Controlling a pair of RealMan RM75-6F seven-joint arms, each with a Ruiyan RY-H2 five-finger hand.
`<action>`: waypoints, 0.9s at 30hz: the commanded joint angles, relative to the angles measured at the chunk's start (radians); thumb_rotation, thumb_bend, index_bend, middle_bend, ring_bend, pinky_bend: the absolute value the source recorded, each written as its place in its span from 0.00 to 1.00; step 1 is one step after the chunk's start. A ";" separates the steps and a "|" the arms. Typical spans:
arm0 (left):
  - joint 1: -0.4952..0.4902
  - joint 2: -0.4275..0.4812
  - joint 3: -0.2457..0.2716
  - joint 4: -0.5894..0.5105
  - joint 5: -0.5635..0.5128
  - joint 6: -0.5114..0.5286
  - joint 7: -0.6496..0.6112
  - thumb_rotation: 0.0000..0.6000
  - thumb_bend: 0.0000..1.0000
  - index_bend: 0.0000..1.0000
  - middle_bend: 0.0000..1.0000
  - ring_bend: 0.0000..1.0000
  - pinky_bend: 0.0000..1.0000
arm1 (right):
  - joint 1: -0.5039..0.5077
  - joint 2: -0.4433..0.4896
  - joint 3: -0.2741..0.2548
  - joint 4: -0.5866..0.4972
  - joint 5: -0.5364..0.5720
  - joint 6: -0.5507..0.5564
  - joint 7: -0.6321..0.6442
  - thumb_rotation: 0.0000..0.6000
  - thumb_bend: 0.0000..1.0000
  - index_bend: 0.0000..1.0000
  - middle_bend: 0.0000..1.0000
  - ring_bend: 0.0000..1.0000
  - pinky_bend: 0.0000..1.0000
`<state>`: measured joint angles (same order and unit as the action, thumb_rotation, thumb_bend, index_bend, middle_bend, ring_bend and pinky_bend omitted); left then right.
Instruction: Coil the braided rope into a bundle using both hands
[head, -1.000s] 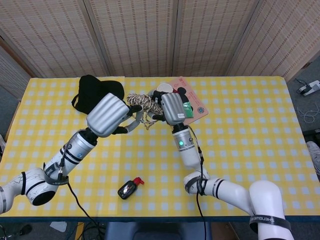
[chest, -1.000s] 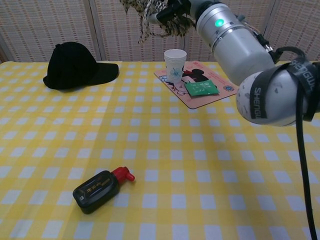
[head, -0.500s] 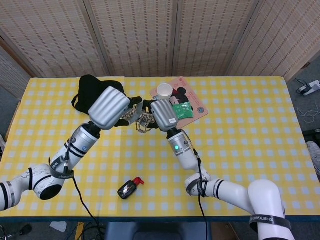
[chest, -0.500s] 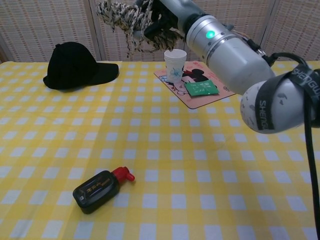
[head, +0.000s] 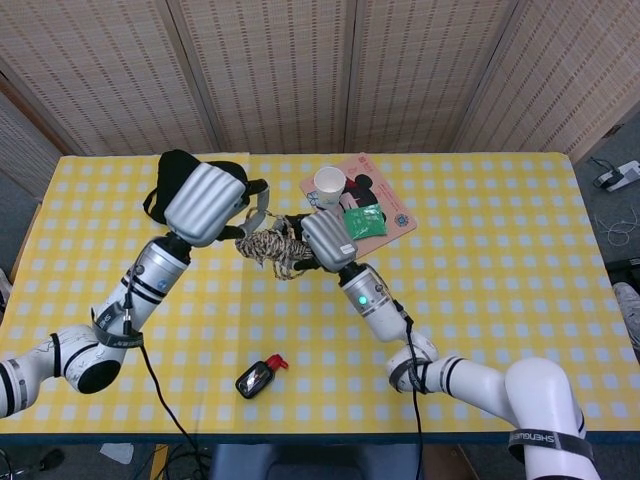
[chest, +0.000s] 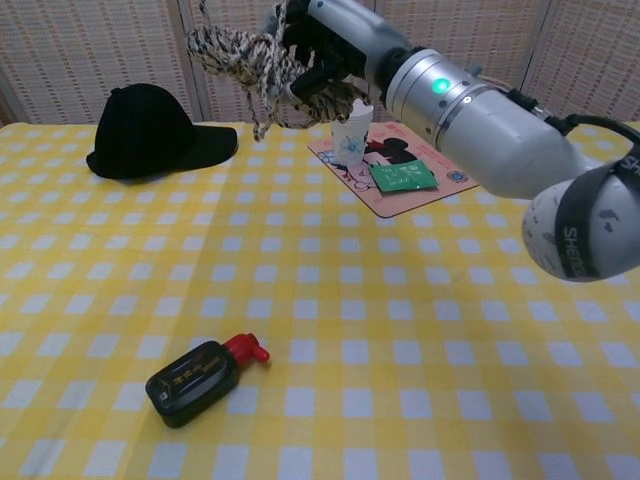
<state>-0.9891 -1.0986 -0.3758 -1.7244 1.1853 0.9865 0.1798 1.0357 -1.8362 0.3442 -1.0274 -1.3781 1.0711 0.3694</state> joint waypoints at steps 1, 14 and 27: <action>-0.006 0.007 0.005 -0.002 -0.029 -0.015 0.036 1.00 0.39 0.67 1.00 1.00 1.00 | -0.006 0.008 -0.020 0.009 -0.031 0.010 0.045 1.00 0.32 0.86 0.67 0.61 0.67; -0.017 -0.001 0.028 0.038 -0.125 0.000 0.190 1.00 0.39 0.65 1.00 1.00 1.00 | -0.033 0.034 -0.073 -0.014 -0.084 0.026 0.110 1.00 0.32 0.86 0.67 0.61 0.68; -0.013 0.017 0.039 0.083 -0.252 -0.076 0.164 1.00 0.39 0.66 1.00 1.00 1.00 | -0.064 0.057 -0.083 -0.057 -0.143 0.125 0.210 1.00 0.31 0.86 0.67 0.61 0.68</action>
<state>-1.0040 -1.0891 -0.3378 -1.6448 0.9543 0.9290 0.3598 0.9785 -1.7804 0.2594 -1.0808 -1.5162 1.1833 0.5685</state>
